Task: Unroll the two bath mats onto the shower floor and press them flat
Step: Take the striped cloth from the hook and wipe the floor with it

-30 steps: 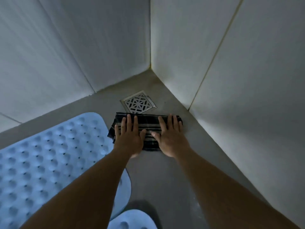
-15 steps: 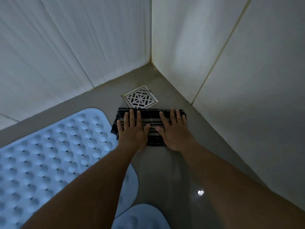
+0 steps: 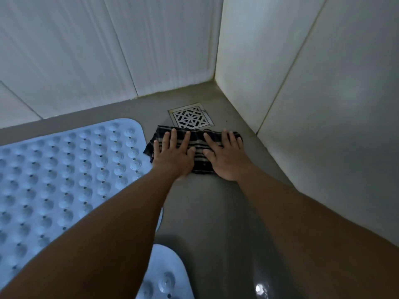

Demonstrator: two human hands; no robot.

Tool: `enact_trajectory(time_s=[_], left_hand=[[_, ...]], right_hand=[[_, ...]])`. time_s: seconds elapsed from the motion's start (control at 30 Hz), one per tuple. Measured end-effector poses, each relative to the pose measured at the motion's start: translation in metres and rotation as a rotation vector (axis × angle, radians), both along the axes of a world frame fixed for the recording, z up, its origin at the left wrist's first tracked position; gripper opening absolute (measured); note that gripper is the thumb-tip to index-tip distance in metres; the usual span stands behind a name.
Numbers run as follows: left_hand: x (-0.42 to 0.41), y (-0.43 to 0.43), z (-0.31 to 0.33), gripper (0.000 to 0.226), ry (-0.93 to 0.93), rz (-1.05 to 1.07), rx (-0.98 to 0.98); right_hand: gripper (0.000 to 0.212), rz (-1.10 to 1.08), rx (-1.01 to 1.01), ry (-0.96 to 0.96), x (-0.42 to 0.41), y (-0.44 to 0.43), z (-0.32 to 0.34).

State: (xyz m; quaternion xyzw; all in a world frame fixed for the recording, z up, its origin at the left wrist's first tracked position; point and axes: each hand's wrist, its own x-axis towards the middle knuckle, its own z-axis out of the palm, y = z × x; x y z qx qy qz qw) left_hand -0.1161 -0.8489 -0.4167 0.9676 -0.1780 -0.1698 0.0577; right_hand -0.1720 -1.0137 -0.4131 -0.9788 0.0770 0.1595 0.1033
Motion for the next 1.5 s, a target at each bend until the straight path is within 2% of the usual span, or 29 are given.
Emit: enact_trajectory(time_s=[0.2,0.43,0.73,1.13,1.5], left_hand=[[-0.045,-0.013,0.003,0.060,0.032,0.139,0.009],[-0.113,-0.033,0.006,0.060,0.059,0.233,0.003],[-0.120,-0.033,0.011,0.061,0.114,0.221,-0.001],[-0.125,-0.032,0.008,0.063,0.047,0.212,-0.003],[-0.204,-0.037,0.011,0.063,0.094,0.291,-0.016]], right_hand=[[0.059,0.105,-0.024,0.019,-0.014,-0.017,0.000],[0.060,0.172,-0.047,0.027,-0.067,-0.038,0.005],[0.056,0.167,-0.056,0.048,-0.076,-0.037,0.006],[0.054,0.162,-0.085,-0.009,-0.077,-0.036,-0.001],[0.054,0.220,-0.065,-0.009,-0.147,-0.040,0.002]])
